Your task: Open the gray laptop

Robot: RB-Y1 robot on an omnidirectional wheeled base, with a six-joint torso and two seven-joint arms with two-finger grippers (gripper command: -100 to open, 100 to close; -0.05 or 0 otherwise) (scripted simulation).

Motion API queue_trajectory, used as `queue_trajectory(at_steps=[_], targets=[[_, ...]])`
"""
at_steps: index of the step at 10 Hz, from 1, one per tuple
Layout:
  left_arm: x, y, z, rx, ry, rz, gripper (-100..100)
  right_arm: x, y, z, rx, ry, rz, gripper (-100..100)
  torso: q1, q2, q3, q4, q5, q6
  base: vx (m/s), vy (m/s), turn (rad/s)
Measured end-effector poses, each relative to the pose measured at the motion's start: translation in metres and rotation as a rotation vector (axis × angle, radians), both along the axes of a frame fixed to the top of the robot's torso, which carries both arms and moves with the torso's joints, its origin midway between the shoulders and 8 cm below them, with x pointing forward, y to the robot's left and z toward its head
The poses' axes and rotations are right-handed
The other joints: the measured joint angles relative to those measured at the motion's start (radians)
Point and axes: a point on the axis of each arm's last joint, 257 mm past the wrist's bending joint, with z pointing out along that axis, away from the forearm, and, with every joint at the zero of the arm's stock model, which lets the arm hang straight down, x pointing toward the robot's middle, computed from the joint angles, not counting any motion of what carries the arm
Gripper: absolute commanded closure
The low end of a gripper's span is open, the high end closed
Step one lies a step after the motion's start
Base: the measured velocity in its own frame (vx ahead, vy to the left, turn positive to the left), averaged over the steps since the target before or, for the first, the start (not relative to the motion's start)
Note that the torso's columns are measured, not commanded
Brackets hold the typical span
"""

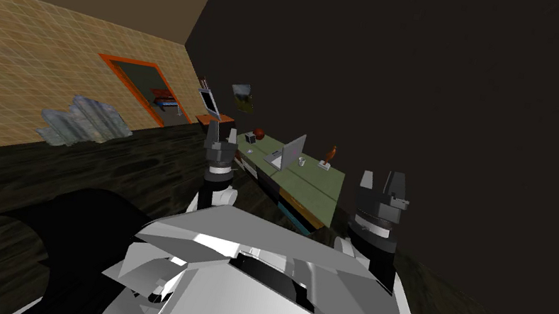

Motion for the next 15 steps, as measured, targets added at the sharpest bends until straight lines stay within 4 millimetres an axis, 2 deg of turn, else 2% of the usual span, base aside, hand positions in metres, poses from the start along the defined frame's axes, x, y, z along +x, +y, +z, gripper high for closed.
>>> queue_trajectory(at_steps=[2, 9, 10, 12, 15], targets=[[0.0, 0.0, 0.0, 0.0, 0.0, 0.0, 0, 0.0, 0.0, 0.0, 0.0, 0.0, 0.0, 0, 0.0, 0.104, -0.209, 0.105, 0.0, 0.0, 0.0, 0.0, 0.0], [0.0, 0.0, 0.0, 0.0, 0.0, 0.0, 0, 0.0, 0.0, 0.0, 0.0, 0.0, 0.0, 0, 0.0, 0.618, -1.234, 0.617, 0.0, 0.0, 0.0, 0.0, 0.0], [0.0, 0.0, 0.0, 0.0, 0.0, 0.0, -100, 0.0, 0.0, 0.0, 0.0, 0.0, 0.0, 0, 0.0, 0.691, -1.382, 0.691, 0.0, 0.0, 0.012, 0.001, -0.075], [0.009, -0.003, -0.004, 0.029, 0.032, -0.019, -100, 0.0, 0.0, 0.0, 0.0, 0.0, 0.0, 0, 0.0, 0.734, -1.471, 0.734, 0.0, 0.0, 0.013, 0.007, -0.085], [0.021, -0.006, -0.012, 0.063, 0.097, -0.044, -100, 0.0, 0.0, 0.0, 0.0, 0.0, 0.0, 0, 0.0, 0.738, -1.476, 0.738, 0.0, 0.0, 0.019, 0.007, -0.12]])
